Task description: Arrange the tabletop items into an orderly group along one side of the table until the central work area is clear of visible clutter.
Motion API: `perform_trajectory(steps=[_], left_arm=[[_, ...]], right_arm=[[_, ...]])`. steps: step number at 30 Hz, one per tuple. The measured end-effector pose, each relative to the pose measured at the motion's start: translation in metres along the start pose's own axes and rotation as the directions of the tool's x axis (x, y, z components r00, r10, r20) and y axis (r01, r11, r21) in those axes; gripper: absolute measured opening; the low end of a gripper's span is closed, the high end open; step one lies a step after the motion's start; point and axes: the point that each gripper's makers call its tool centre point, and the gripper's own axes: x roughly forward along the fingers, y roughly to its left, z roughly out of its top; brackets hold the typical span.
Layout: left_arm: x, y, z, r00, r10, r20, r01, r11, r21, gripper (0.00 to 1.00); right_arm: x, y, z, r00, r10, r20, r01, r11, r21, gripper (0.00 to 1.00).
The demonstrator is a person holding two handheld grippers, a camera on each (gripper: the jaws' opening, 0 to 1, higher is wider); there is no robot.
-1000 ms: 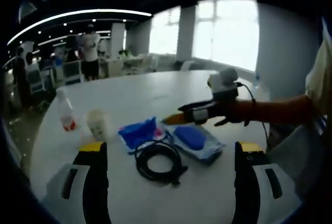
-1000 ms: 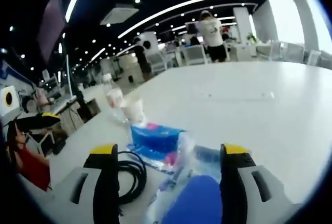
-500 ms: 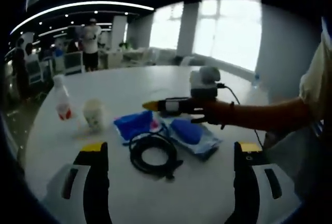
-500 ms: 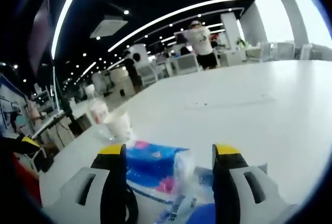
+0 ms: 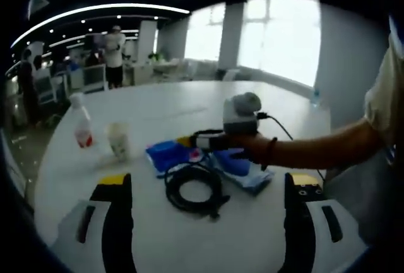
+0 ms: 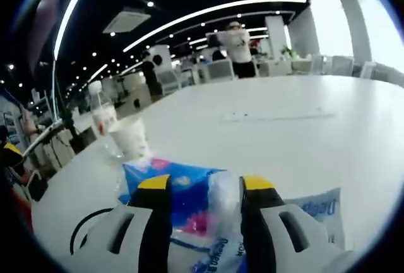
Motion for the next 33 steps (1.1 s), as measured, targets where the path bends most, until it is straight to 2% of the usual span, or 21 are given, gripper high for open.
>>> perform_trajectory(steps=[4,7,9,11,20,30,33], left_arm=[[0.000,0.001,-0.006,0.999,0.007,-0.035,-0.006,0.999,0.033,0.96],[0.001,-0.001,-0.005,1.000,-0.005,-0.027,0.006,1.000,0.025,0.96],[0.001,-0.001,-0.004,1.000,-0.010,-0.022,0.010,1.000,0.022,0.96],[0.000,0.000,-0.004,1.000,-0.008,-0.021,0.009,1.000,0.018,0.95],[-0.002,0.003,-0.006,0.999,0.003,-0.036,-0.002,1.000,0.021,0.93],[-0.003,0.005,-0.006,0.999,0.013,-0.037,-0.012,1.000,0.019,0.91],[-0.003,0.005,-0.005,0.999,0.013,-0.037,-0.012,1.000,0.016,0.91]], right_arm=[[0.004,0.001,-0.001,1.000,-0.019,0.005,0.019,1.000,-0.013,0.38],[0.006,0.003,-0.010,0.999,-0.024,-0.023,0.023,0.997,-0.068,0.30],[0.006,0.001,-0.014,0.998,-0.039,-0.040,0.035,0.995,-0.091,0.28],[0.006,0.000,-0.021,0.997,-0.050,-0.065,0.039,0.985,-0.166,0.29],[0.009,0.001,-0.023,0.994,-0.085,-0.071,0.064,0.962,-0.265,0.23],[0.008,-0.009,-0.021,0.984,-0.164,-0.068,0.143,0.960,-0.240,0.03],[0.008,-0.011,-0.018,0.983,-0.167,-0.069,0.149,0.965,-0.215,0.01]])
